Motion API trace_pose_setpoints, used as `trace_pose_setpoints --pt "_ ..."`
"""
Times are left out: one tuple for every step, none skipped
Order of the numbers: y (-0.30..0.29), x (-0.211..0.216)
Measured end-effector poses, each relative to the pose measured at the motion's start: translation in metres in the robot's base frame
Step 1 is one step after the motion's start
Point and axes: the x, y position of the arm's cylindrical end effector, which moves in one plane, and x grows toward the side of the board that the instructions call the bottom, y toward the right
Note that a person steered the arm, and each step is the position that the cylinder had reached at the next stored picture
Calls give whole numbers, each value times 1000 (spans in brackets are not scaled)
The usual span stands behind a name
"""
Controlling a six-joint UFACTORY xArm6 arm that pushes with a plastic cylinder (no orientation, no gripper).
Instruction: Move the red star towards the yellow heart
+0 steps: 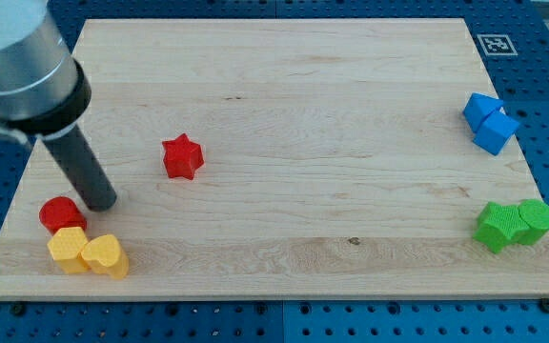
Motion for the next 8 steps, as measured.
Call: trace_pose_setpoints --pt "0 -39" --pt "-1 -70" --pt "14 -108" --pt "64 -128" --pt "112 -118" --pt "114 -85" --pt "98 -71" --pt "87 -65"
